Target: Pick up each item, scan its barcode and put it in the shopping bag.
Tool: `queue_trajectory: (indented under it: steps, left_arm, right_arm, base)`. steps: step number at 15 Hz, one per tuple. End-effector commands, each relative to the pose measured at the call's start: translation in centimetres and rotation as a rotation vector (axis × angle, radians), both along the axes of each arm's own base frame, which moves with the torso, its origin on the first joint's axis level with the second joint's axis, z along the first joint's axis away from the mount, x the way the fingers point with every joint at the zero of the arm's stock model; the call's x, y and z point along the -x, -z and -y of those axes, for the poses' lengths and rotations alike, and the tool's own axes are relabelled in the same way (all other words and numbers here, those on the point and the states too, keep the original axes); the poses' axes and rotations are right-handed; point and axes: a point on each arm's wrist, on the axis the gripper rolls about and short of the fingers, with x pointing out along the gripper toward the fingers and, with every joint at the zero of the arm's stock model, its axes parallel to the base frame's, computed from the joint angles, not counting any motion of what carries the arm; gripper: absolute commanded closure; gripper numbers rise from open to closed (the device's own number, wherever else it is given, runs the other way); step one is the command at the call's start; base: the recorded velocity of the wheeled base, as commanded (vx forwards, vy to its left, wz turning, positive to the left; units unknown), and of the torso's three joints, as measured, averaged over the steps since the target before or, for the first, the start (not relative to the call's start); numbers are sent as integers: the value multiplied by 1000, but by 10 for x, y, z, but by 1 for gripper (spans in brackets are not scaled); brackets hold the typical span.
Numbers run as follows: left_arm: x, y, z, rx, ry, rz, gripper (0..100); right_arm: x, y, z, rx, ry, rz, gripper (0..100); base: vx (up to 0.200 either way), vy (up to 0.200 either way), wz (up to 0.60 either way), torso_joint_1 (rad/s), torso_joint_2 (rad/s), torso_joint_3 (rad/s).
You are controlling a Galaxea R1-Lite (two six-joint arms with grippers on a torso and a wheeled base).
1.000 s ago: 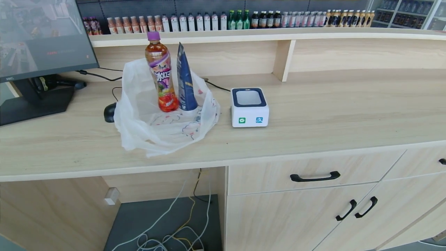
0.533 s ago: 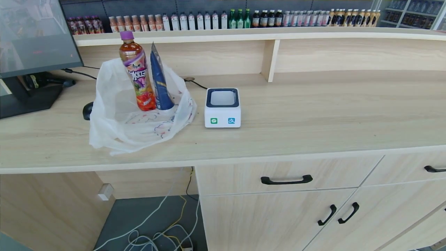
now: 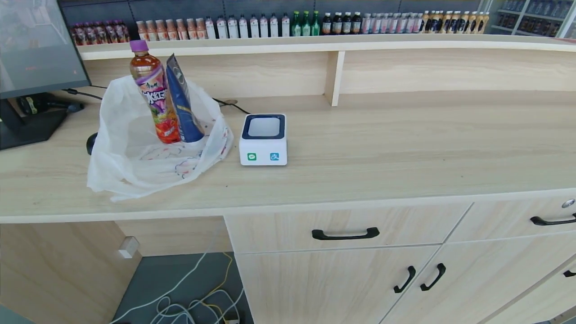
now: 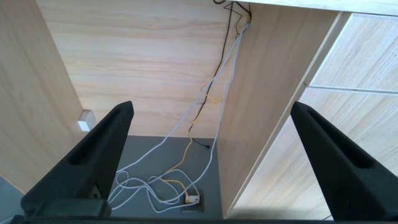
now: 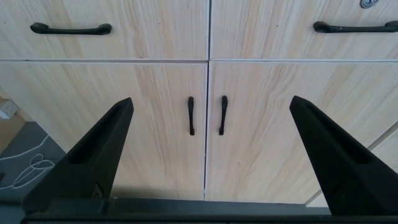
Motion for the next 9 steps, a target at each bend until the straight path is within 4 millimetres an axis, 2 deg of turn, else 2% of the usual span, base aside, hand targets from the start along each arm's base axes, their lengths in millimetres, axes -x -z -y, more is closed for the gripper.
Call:
queue_trajectory:
  steps: [1,9]
  left_arm:
    - [0,0,0,1,0,0,0]
    - [0,0,0,-9,0,0,0]
  right_arm:
    - [0,0,0,0,-1,0,0]
    - [0,0,0,-1,0,0,0]
  base:
    - [0,0,0,0,0,0]
    - [0,0,0,0,0,0]
